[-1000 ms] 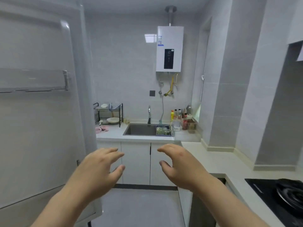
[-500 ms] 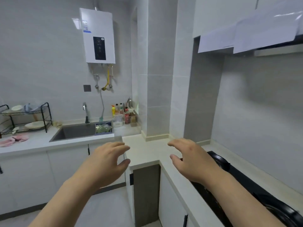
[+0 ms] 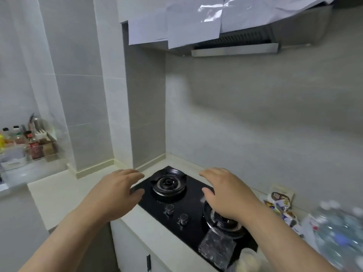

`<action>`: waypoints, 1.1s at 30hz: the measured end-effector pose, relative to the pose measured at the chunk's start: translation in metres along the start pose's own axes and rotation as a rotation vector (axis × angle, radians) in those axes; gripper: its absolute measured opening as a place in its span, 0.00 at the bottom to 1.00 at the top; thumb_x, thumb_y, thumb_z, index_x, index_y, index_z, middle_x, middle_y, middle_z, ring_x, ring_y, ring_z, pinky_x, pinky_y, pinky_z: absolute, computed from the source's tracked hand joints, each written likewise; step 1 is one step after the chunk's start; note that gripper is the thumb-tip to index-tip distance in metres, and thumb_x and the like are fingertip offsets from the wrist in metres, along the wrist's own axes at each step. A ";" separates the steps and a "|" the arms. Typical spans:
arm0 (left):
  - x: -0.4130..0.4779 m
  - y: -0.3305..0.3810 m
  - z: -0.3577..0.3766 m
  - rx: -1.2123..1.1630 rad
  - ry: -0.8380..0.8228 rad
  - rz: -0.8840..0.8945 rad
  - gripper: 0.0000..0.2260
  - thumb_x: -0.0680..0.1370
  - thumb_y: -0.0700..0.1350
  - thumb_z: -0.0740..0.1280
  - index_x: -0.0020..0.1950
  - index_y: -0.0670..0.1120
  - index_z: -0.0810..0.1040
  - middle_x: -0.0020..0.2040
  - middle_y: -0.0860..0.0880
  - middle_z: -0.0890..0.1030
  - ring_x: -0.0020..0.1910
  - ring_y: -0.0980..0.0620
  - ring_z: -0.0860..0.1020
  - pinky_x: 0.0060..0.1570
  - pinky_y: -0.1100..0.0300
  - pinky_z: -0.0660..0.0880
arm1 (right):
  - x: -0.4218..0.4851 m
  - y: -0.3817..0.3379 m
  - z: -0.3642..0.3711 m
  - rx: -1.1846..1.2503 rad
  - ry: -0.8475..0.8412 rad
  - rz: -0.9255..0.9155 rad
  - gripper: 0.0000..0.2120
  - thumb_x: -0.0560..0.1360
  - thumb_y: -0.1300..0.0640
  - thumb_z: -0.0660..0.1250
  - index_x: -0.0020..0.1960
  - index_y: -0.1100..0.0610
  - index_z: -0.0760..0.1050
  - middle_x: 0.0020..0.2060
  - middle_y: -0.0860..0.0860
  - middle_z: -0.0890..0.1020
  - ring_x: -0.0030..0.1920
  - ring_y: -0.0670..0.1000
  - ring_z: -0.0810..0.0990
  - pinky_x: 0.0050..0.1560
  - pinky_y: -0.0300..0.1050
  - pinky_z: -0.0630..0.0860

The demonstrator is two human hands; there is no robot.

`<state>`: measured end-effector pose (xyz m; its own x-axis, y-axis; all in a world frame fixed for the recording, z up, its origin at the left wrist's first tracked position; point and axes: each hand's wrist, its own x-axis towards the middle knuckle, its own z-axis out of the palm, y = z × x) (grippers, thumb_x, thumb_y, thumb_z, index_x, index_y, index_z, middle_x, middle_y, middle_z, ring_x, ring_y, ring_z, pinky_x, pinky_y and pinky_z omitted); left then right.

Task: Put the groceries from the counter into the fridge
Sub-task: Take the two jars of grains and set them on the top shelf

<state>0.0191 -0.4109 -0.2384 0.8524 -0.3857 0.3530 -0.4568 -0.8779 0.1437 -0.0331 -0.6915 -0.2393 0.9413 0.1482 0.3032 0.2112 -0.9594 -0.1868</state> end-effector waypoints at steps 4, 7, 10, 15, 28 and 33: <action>0.035 0.013 0.028 -0.079 -0.059 0.135 0.17 0.79 0.53 0.62 0.68 0.55 0.75 0.66 0.60 0.75 0.64 0.57 0.73 0.60 0.64 0.69 | -0.016 0.022 0.000 -0.054 -0.005 0.176 0.20 0.82 0.51 0.58 0.73 0.49 0.65 0.69 0.45 0.71 0.69 0.49 0.67 0.68 0.43 0.65; 0.060 0.019 0.045 -0.120 -0.103 0.239 0.18 0.78 0.53 0.63 0.67 0.54 0.76 0.66 0.60 0.75 0.64 0.56 0.73 0.60 0.63 0.70 | -0.031 0.034 0.000 -0.066 0.011 0.309 0.22 0.82 0.50 0.58 0.75 0.48 0.63 0.71 0.45 0.70 0.71 0.50 0.66 0.69 0.43 0.64; 0.076 0.028 0.057 -0.180 -0.129 0.298 0.16 0.77 0.51 0.66 0.65 0.52 0.78 0.63 0.58 0.78 0.60 0.54 0.75 0.56 0.61 0.71 | -0.049 0.039 0.001 -0.081 0.002 0.431 0.22 0.82 0.50 0.58 0.75 0.49 0.63 0.71 0.46 0.70 0.71 0.50 0.66 0.70 0.45 0.65; 0.089 0.046 0.082 -0.265 -0.170 0.441 0.23 0.78 0.54 0.64 0.73 0.52 0.71 0.71 0.57 0.72 0.70 0.55 0.69 0.66 0.62 0.65 | -0.078 0.037 0.000 -0.131 0.007 0.590 0.23 0.81 0.52 0.59 0.75 0.49 0.64 0.71 0.47 0.70 0.71 0.50 0.67 0.67 0.42 0.64; 0.082 0.130 0.129 -0.428 -0.306 0.722 0.21 0.80 0.53 0.63 0.72 0.53 0.71 0.70 0.56 0.73 0.69 0.54 0.69 0.65 0.61 0.66 | -0.166 0.041 -0.002 -0.190 0.028 0.889 0.23 0.81 0.50 0.61 0.75 0.48 0.65 0.69 0.46 0.73 0.69 0.48 0.69 0.66 0.41 0.66; 0.081 0.154 0.147 -0.427 -0.347 0.762 0.21 0.79 0.53 0.63 0.72 0.53 0.71 0.70 0.58 0.72 0.69 0.55 0.69 0.65 0.63 0.66 | -0.181 0.063 0.005 -0.148 0.034 0.912 0.23 0.81 0.50 0.61 0.75 0.49 0.64 0.70 0.46 0.72 0.70 0.48 0.68 0.67 0.41 0.64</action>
<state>0.0554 -0.6188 -0.3237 0.2823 -0.9369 0.2063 -0.9190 -0.2024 0.3382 -0.1891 -0.7771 -0.3106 0.7182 -0.6844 0.1253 -0.6458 -0.7228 -0.2459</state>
